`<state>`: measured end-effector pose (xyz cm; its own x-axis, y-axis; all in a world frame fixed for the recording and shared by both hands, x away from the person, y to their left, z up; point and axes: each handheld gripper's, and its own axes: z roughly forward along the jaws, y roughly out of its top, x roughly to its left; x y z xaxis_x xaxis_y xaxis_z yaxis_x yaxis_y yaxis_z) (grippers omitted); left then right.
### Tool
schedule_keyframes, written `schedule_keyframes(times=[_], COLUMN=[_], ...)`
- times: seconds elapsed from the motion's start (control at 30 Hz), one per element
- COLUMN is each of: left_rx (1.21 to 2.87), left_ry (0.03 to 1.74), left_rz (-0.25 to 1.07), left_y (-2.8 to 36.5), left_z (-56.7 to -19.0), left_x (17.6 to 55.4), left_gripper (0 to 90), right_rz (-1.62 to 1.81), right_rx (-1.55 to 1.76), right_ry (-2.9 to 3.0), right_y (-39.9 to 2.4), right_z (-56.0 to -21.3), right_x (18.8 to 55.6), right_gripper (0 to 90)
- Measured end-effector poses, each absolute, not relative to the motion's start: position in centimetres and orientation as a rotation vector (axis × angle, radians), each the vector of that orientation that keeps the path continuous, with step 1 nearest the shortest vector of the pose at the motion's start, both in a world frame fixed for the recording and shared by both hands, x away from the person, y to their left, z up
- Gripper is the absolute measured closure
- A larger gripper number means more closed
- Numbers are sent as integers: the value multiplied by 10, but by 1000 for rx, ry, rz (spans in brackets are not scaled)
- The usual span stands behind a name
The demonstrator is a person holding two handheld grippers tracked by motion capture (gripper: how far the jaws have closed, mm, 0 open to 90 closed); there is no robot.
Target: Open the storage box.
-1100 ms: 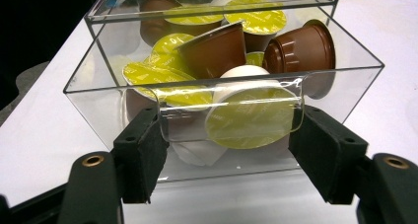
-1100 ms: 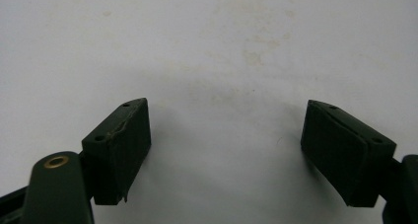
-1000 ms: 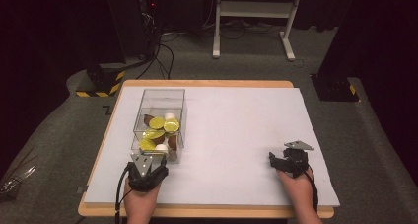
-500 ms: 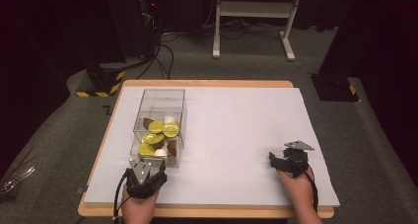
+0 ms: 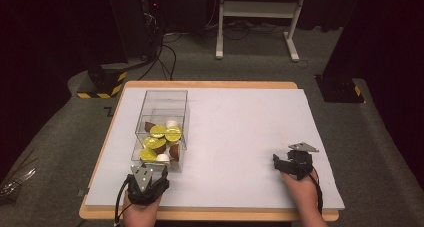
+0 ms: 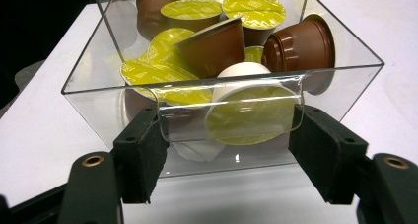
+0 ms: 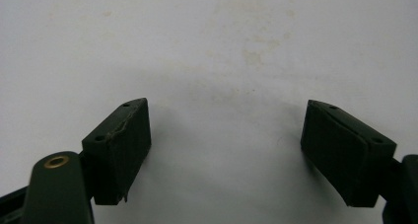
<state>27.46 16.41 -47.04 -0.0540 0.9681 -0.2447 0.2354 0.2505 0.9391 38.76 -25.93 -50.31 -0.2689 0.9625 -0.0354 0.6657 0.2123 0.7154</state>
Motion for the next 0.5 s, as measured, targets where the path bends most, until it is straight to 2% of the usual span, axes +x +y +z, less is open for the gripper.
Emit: schedule_keyframes(times=[0.5], left_rx=[1174], left_ry=[1467], left_rz=[893], left_y=[167], left_z=[-471], left_x=[266], left_gripper=[299], right_rz=[814], right_rx=[1500], right_ry=[2012], right_y=[-259], right_z=[-503], right_x=[388], right_gripper=[194])
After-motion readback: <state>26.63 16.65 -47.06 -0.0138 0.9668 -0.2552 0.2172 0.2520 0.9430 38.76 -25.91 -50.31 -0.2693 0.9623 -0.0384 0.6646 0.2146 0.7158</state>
